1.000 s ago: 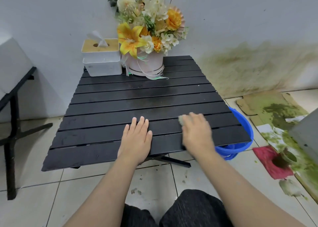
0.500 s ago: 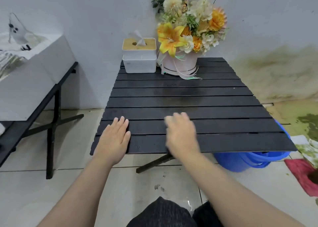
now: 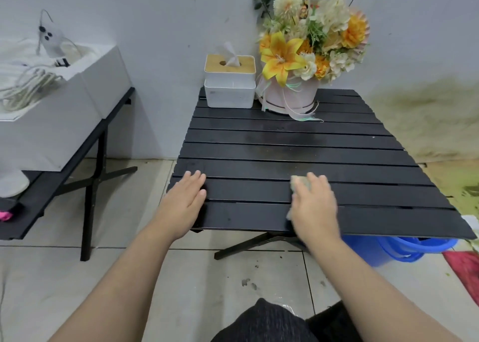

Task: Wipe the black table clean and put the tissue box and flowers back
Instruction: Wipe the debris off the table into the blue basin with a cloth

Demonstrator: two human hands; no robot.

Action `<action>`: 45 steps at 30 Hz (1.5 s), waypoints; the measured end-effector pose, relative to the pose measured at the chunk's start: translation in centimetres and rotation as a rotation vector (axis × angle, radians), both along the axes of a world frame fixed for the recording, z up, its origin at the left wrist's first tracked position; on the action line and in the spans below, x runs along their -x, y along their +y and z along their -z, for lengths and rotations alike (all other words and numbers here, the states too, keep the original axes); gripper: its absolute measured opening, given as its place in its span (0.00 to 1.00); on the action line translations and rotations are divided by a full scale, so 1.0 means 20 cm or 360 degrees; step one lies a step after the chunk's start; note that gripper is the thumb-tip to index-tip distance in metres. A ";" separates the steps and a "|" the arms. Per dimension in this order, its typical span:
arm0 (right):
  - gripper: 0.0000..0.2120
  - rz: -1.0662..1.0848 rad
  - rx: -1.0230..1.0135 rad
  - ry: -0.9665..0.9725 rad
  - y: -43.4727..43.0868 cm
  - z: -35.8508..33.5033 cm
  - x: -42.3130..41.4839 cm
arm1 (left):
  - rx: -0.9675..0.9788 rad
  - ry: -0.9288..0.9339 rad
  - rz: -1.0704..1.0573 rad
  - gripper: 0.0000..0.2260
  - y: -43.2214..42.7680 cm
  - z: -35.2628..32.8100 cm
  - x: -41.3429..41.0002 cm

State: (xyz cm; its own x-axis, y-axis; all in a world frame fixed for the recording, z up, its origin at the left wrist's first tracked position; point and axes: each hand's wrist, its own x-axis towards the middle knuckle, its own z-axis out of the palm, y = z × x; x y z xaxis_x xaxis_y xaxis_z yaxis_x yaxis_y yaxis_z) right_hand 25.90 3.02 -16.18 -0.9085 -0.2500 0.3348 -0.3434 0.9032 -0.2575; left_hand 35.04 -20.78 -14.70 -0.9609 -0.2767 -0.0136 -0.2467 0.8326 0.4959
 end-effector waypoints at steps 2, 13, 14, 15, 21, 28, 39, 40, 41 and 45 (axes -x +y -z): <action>0.15 -0.0213 0.0009 0.0046 -0.23 0.03 -0.05 | 0.0154 0.0027 -0.0051 0.21 -0.08 0.01 -0.06; 0.23 -0.0370 -0.0204 -0.0010 -0.31 -0.02 -0.08 | 0.0217 0.0041 -0.0058 0.29 -0.13 0.10 -0.10; 0.22 -0.0217 -0.0167 -0.0006 -0.24 -0.01 -0.07 | 0.0222 0.0054 -0.0058 0.29 -0.13 0.11 -0.09; 0.20 -0.0085 -0.0138 -0.0002 -0.21 0.00 -0.08 | 0.0230 0.0065 -0.0058 0.28 -0.13 0.11 -0.09; 0.20 -0.0509 -0.0056 0.0037 -0.70 0.05 -0.26 | 0.0184 0.0075 -0.0059 0.34 -0.13 0.12 -0.08; 0.28 -0.0404 0.0072 -0.0101 -0.30 -0.02 -0.01 | 0.0137 0.0050 -0.0069 0.25 -0.17 0.06 -0.05; 0.22 -0.0453 0.0020 -0.0072 -0.82 0.04 0.29 | 0.0280 -0.0066 -0.0004 0.22 -0.19 0.06 0.45; 0.25 -0.0517 -0.0029 -0.0091 -0.78 0.02 0.28 | 0.0292 -0.0079 0.0001 0.22 -0.20 0.07 0.45; 0.27 -0.0584 -0.0113 -0.0125 -0.70 0.00 0.29 | 0.0296 -0.0092 0.0005 0.22 -0.20 0.07 0.45; 0.25 -0.0306 -0.0255 -0.0071 -0.26 -0.04 0.43 | 0.0324 -0.0139 0.0013 0.23 -0.20 0.07 0.46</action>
